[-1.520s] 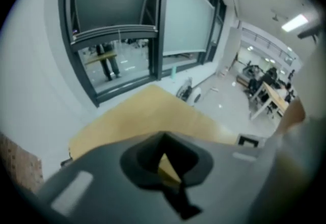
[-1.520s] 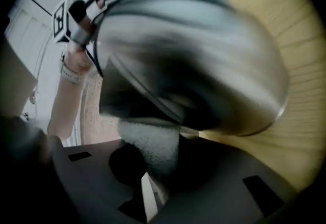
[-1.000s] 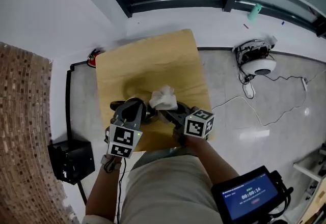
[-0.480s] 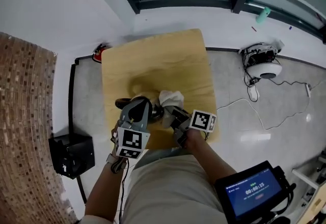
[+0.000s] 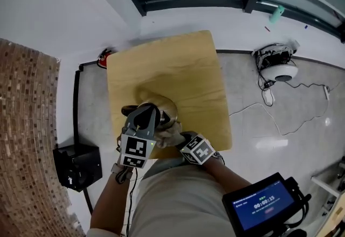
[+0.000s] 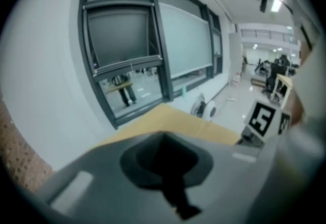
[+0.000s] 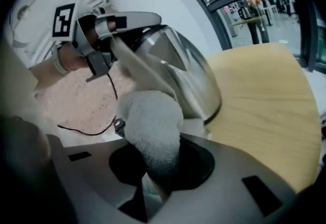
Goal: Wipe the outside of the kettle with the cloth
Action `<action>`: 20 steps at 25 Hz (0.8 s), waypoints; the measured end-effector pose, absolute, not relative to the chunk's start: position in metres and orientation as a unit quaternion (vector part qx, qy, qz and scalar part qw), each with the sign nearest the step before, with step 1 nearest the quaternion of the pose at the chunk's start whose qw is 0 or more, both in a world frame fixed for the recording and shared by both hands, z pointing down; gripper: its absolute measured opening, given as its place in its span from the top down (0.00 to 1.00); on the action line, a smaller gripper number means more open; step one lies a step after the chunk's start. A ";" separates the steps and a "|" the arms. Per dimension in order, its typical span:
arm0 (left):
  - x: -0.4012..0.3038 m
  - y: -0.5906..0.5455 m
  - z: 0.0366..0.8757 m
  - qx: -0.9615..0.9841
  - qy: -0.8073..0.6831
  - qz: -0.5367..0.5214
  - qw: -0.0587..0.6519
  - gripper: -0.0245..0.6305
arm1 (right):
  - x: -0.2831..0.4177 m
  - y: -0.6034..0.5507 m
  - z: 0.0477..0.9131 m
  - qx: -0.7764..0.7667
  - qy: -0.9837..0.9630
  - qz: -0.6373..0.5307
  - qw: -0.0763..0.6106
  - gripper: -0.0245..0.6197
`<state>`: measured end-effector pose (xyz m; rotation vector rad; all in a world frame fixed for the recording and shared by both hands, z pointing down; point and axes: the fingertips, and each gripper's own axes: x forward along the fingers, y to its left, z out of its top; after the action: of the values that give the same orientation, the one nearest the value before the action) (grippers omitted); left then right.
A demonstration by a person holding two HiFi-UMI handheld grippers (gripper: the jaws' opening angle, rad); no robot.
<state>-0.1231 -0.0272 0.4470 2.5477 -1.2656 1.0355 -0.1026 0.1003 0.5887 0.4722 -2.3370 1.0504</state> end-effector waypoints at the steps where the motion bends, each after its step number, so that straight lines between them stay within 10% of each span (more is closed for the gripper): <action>1: -0.123 -0.027 0.447 0.840 -0.418 0.343 0.056 0.97 | -0.090 0.092 0.593 0.210 -0.854 0.411 0.242 0.84; 5: -0.126 -0.027 0.448 0.841 -0.417 0.340 0.054 0.97 | -0.052 0.007 0.520 0.310 -0.819 0.476 -0.082 0.84; 7: -0.126 -0.029 0.448 0.841 -0.417 0.341 0.055 0.97 | -0.059 -0.012 0.518 0.291 -0.795 0.514 -0.137 0.84; 12: -0.122 -0.025 0.447 0.839 -0.418 0.343 0.055 0.97 | -0.070 0.018 0.610 0.309 -0.722 0.619 0.021 0.84; 16: -0.126 -0.033 0.446 0.840 -0.422 0.339 0.046 0.97 | -0.091 0.033 0.531 0.234 -0.797 0.552 -0.075 0.84; 20: -0.123 -0.029 0.448 0.838 -0.418 0.348 0.044 0.97 | -0.103 0.059 0.616 0.242 -0.762 0.593 0.099 0.84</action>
<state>-0.1229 -0.0287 0.4477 2.5607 -1.2790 1.0624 -0.1025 0.0587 0.6159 0.7152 -2.2532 1.7544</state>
